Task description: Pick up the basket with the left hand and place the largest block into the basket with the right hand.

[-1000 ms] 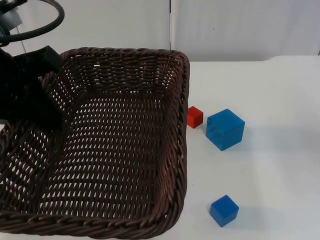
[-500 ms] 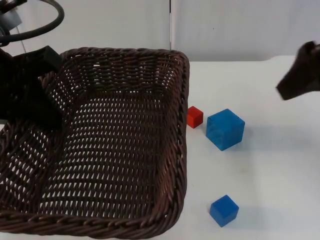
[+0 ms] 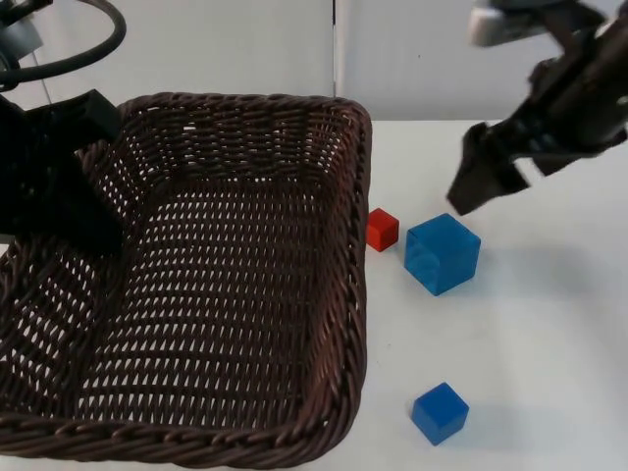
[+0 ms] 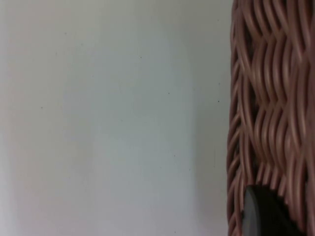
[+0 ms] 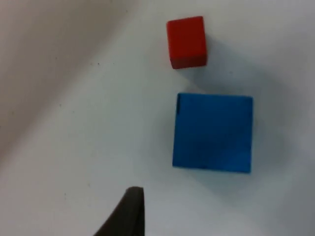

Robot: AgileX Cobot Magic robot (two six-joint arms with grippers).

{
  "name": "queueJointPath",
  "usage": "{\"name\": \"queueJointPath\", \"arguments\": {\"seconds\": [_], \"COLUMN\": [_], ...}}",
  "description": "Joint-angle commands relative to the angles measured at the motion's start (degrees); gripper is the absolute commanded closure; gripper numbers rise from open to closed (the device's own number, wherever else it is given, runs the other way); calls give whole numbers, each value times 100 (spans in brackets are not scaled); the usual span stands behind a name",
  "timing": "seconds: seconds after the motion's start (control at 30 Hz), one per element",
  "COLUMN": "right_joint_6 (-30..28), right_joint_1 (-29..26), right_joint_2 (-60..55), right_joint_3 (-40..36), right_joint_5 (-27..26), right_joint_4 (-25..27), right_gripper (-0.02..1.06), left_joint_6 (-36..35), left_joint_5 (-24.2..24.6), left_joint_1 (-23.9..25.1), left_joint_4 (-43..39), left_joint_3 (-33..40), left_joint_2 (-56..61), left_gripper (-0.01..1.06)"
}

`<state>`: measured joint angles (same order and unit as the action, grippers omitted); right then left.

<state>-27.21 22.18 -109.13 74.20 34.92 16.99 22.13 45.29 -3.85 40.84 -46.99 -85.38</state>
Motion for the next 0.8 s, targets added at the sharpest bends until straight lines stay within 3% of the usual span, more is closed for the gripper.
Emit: {"name": "queueJointPath", "arguments": {"seconds": [0.0, 0.37, 0.77], "right_joint_6": [0, 308, 544], "right_joint_1": [94, 319, 319], "right_joint_2": [-180, -1089, -1445], "right_joint_3": [197, 532, 532], "right_joint_5": [55, -402, -1239], "right_joint_4": [-25, -373, -317], "right_gripper": [0, 0, 0], "left_joint_6": [-10, -10, -10], "left_joint_5": [26, 26, 26], "left_joint_1": [-7, -7, -7], "left_joint_4": [202, 202, 202], "left_joint_3": [-1, -1, -1], "left_joint_2": [82, 82, 82], "left_gripper": [105, 105, 105]}}
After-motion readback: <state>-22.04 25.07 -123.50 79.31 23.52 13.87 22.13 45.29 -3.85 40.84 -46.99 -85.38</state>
